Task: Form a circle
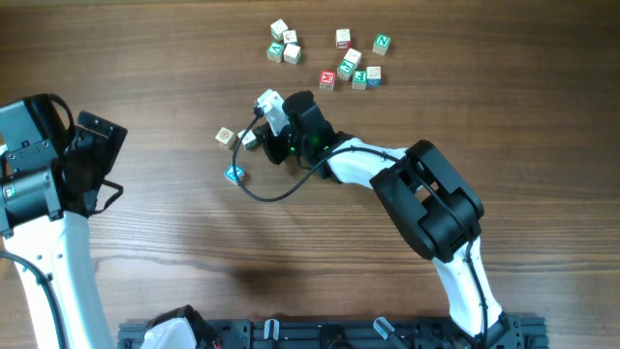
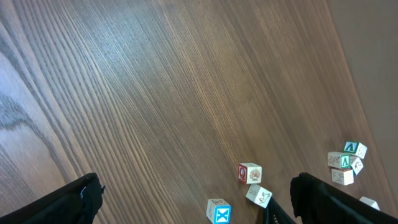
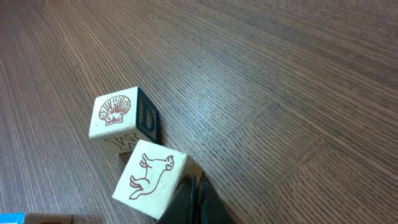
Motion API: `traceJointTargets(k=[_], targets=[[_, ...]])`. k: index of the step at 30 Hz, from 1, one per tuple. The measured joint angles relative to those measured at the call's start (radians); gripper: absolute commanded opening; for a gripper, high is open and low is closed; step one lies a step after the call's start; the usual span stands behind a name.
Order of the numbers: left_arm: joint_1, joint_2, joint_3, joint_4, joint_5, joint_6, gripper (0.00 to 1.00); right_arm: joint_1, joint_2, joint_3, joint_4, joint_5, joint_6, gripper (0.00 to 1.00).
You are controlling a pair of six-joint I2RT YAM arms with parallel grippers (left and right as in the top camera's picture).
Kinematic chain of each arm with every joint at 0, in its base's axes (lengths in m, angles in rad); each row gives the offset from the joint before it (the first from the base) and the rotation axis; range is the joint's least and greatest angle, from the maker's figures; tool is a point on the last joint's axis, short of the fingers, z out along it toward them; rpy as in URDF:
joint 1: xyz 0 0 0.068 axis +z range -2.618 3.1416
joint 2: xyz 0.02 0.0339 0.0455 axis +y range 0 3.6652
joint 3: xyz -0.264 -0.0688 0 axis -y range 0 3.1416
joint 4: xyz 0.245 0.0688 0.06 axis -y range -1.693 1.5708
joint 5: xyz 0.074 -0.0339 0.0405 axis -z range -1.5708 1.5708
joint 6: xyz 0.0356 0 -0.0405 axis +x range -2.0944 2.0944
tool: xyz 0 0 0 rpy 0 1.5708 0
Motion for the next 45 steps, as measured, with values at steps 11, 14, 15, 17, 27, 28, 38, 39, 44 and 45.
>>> traceJointTargets(k=[11, 14, 15, 17, 27, 28, 38, 39, 44, 45], targets=[[0.0, 0.0, 0.0, 0.0, 0.0, 0.0, 1.0, 0.0, 0.0, 0.0, 0.007, 0.0, -0.011, 0.04], [0.0, 0.0, 0.0, 0.0, 0.0, 0.0, 1.0, 0.0, 0.0, 0.0, 0.007, -0.001, -0.023, 0.04], [0.0, 0.0, 0.0, 0.0, 0.0, 0.0, 1.0, 0.0, 0.0, 0.0, 0.007, -0.001, -0.024, 0.04], [0.0, 0.0, 0.0, 0.0, 0.0, 0.0, 1.0, 0.0, 0.0, 0.0, 0.007, -0.001, -0.026, 0.04], [0.0, 0.0, 0.0, 0.0, 0.0, 0.0, 1.0, 0.0, 0.0, 0.0, 0.018, -0.026, -0.042, 0.04], [0.0, 0.0, 0.0, 0.0, 0.0, 0.0, 1.0, 0.0, 0.0, 0.0, 0.02, -0.027, -0.047, 0.04], [0.0, 0.0, 0.0, 0.0, 0.0, 0.0, 1.0, 0.0, 0.0, 0.0, 0.021, -0.014, -0.048, 0.04], [0.0, 0.0, 0.0, 0.0, 0.0, 0.0, 1.0, 0.0, 0.0, 0.0, 0.021, -0.01, -0.048, 0.04], [0.0, 0.0, 0.0, 0.0, 0.0, 0.0, 1.0, 0.0, 0.0, 0.0, 0.004, 0.1, 0.042, 0.04], [0.0, 0.0, 0.0, 0.0, 0.0, 0.0, 1.0, 0.0, 0.0, 0.0, -0.016, 0.114, 0.06, 0.04]])
